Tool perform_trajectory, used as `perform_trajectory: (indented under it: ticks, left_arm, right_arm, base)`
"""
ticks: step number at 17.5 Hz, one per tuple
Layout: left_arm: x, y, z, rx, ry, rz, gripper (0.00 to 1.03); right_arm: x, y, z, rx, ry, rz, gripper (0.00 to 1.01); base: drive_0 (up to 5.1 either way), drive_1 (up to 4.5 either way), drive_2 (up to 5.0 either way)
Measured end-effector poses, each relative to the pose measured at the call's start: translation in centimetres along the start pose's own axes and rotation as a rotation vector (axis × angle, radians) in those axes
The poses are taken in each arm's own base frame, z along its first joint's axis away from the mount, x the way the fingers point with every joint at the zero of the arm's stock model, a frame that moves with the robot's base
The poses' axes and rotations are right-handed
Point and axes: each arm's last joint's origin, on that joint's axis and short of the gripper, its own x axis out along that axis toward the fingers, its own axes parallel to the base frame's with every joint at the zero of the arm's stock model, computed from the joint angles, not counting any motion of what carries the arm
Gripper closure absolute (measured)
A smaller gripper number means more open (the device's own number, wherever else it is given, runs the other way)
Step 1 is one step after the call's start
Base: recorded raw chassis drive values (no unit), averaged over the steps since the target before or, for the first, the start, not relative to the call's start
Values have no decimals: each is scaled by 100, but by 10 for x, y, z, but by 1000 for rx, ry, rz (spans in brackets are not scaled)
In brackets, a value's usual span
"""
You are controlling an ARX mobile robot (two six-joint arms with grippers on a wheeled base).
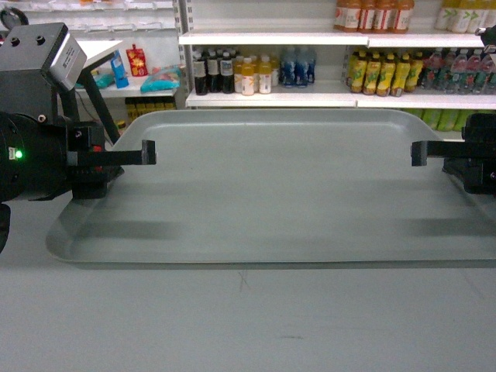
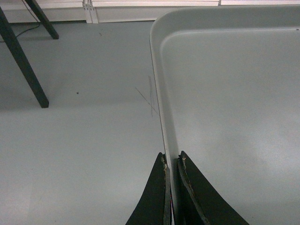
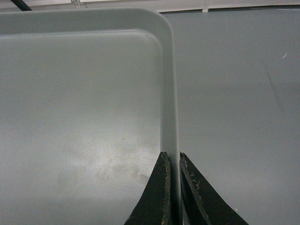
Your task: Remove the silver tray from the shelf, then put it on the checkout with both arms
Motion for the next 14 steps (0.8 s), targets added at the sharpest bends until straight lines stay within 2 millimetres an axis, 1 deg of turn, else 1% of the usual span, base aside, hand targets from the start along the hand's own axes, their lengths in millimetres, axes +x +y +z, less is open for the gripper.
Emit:
perform_trajectory:
  ticks: [5,14]
  left_arm:
    - [0,0,0,0,0,0,99]
    - [0,0,0,-2,0,-2,99]
  right_arm:
    - [0,0,0,0,0,0,98]
    - [0,-2,0,-1,0,-1,98]
  base:
    - [0,0,0]
    - [-460,364,114]
